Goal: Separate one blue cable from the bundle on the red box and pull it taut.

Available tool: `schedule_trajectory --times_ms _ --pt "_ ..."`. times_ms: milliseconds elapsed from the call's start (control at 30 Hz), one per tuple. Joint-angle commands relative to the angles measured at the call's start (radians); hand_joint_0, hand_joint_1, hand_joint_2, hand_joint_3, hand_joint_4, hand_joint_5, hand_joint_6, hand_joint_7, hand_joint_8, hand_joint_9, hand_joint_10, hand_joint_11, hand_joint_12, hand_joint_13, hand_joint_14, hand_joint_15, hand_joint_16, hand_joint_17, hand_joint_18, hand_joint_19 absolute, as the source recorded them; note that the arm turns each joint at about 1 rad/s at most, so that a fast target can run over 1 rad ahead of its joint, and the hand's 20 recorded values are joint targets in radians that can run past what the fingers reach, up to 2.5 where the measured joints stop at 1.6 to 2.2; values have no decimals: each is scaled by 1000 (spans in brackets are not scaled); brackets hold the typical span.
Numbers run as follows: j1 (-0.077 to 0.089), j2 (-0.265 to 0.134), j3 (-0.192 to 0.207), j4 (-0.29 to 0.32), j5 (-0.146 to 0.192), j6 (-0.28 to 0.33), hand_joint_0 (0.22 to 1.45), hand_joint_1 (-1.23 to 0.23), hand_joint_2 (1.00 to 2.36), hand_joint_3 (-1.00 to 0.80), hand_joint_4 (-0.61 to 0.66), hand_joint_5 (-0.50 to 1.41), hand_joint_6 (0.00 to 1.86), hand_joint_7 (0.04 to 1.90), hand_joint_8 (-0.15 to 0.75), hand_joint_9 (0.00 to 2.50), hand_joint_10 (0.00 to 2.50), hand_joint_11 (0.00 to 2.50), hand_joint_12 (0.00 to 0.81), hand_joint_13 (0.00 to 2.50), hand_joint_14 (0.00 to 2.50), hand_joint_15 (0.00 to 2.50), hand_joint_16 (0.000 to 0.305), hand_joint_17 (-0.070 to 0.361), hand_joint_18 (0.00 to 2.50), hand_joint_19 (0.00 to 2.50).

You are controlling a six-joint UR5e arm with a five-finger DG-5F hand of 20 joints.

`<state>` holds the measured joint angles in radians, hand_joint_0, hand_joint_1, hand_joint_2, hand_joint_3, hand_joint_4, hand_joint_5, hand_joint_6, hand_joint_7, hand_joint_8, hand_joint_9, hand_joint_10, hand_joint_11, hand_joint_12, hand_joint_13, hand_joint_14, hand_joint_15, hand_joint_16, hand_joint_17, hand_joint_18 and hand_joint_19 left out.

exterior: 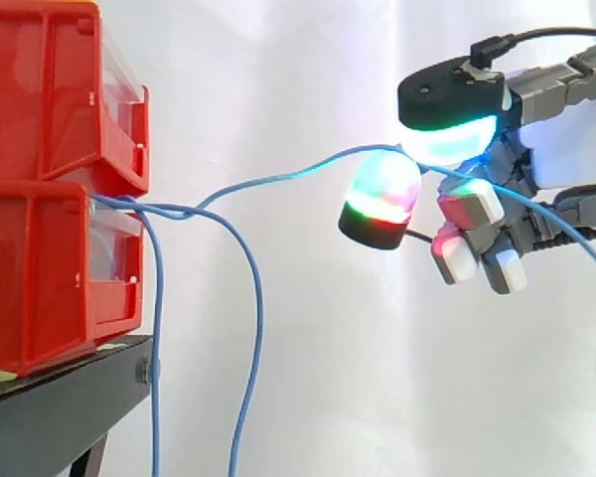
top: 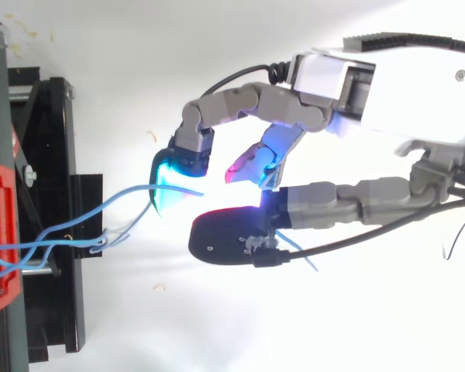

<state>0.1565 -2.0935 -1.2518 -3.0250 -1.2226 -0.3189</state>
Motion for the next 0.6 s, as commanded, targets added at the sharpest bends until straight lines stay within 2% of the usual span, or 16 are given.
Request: schedule_trajectory --times_ms 0,367,400,500,567 --pt "0 1 0 0 0 3 747 -714 1016 -19 266 -97 503 1037 328 1091 15 794 343 980 15 486 37 83 973 601" --pt "0 1 0 -3 0 4 749 -776 1018 -155 245 -100 503 1053 310 1037 17 786 333 894 14 477 36 80 906 574" --pt "0 13 0 -6 0 1 749 -776 1018 -157 245 -100 503 1056 306 1035 14 778 332 892 16 475 36 81 906 574" --pt "0 15 -2 -14 -3 8 700 -735 1018 -199 249 -103 503 1052 310 1016 15 769 336 830 14 441 38 84 897 539" --pt "0 21 0 -40 0 3 673 -705 1017 -242 256 -104 503 1048 306 1011 15 772 335 821 13 441 38 85 893 546"
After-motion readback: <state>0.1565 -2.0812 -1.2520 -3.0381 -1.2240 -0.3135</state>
